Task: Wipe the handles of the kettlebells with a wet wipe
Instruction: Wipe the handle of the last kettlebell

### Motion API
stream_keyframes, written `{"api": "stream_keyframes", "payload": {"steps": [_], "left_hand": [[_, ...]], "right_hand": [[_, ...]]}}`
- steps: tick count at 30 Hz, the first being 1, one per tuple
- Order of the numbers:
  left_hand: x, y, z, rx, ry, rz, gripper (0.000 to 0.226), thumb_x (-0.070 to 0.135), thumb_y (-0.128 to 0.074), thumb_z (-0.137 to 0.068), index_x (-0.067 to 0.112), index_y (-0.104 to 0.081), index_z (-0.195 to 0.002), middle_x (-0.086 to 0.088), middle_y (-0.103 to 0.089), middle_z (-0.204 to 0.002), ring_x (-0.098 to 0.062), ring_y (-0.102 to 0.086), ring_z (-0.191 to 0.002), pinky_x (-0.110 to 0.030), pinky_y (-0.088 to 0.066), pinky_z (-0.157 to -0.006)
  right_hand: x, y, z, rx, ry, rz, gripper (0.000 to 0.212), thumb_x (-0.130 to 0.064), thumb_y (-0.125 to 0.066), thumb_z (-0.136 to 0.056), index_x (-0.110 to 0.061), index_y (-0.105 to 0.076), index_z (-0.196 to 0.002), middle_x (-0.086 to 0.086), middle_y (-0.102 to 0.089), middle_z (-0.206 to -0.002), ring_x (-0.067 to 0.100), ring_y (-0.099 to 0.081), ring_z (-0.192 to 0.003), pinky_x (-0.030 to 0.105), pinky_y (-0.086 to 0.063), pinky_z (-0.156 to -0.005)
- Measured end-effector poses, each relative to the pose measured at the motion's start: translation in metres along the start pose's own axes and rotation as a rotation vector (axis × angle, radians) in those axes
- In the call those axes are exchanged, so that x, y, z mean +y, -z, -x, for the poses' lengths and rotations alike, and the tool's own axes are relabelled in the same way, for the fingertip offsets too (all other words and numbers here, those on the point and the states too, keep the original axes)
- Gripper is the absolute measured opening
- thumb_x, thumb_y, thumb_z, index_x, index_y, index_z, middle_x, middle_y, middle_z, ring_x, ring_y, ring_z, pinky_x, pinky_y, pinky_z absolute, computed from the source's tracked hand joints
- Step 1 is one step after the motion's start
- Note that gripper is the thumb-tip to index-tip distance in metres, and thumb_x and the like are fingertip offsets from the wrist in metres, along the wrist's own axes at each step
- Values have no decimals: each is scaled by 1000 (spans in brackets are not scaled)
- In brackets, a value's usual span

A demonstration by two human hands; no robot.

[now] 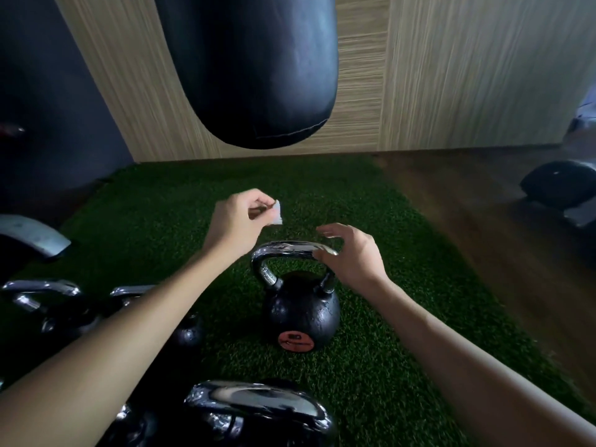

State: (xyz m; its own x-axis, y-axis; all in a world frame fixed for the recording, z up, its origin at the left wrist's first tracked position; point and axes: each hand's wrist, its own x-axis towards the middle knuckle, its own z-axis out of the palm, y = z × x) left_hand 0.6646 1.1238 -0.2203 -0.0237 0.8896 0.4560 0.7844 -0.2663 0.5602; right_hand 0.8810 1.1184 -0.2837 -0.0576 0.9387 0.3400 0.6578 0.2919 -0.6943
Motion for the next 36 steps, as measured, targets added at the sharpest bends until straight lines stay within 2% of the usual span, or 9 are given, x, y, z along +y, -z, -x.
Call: {"api": "stream_keyframes", "payload": {"steps": [3,6,10,13,18,22,26,31,36], "left_hand": [[-22,-5,11,-69,-177,-173,13,39,-67,-97,28,-70,-101,14,-75,-108,0,-64,-53,-32,-57,-47],[-34,-13,22,-154,-173,-204,13,37,-73,-92,30,-71,-103,3,-78,-112,-7,-75,-85,-33,-62,-68],[-31,-8,23,-211,-165,-212,17,42,-74,-91,37,-78,-106,16,-63,-59,11,-56,-50,-12,-39,-45],[-29,0,20,-267,-184,-188,26,47,-65,-95,33,-78,-113,12,-50,-44,2,-45,-36,-19,-30,-38],[-38,0,15,-276,-190,-74,41,51,-73,-86,28,-75,-120,9,-75,-109,21,-52,-55,-3,-35,-49],[-40,-5,5,-330,-94,-123,35,53,-78,-82,40,-76,-115,16,-73,-103,1,-42,-35,-15,-29,-37],[-26,-10,-4,-456,-72,-206,18,47,-74,-90,47,-76,-107,29,-65,-108,-6,-39,-40,-15,-26,-35],[3,-25,-1,-514,-236,-243,31,46,-66,-95,38,-72,-125,8,-67,-133,-17,-68,-104,-28,-49,-81],[33,-49,6,-502,-393,-256,23,41,-65,-98,39,-74,-119,-5,-74,-97,-19,-68,-73,-37,-56,-71]], "right_hand": [[-4,-6,-9,-117,-12,184,51,-37,-79,-86,-34,-64,-135,-2,-68,-133,18,-64,-120,32,-52,-95],[-7,-11,-15,-199,-54,236,49,-42,-76,-88,-39,-64,-136,-2,-71,-128,20,-68,-112,30,-54,-85],[-10,-9,-15,-212,-26,305,42,-43,-76,-88,-45,-66,-129,-4,-73,-119,20,-68,-100,26,-44,-71],[-18,-5,-21,-219,22,417,39,-41,-80,-84,-39,-72,-122,-3,-68,-126,21,-65,-110,28,-47,-77],[-35,-11,-36,-294,59,514,37,-46,-82,-80,-35,-74,-114,-1,-72,-98,24,-69,-101,31,-48,-72],[-33,-16,-35,-262,98,580,24,-49,-79,-83,-32,-74,-99,-5,-66,-83,21,-67,-89,29,-37,-68],[-23,-4,-27,-280,71,531,28,-53,-74,-86,-41,-72,-112,-6,-72,-91,19,-67,-88,30,-41,-68],[3,26,-7,-241,57,497,40,-54,-69,-90,-49,-64,-129,-6,-74,-103,21,-67,-93,31,-40,-69],[40,48,17,-176,-6,461,36,-56,-68,-90,-46,-67,-124,-5,-73,-95,21,-67,-86,31,-39,-66]]}}
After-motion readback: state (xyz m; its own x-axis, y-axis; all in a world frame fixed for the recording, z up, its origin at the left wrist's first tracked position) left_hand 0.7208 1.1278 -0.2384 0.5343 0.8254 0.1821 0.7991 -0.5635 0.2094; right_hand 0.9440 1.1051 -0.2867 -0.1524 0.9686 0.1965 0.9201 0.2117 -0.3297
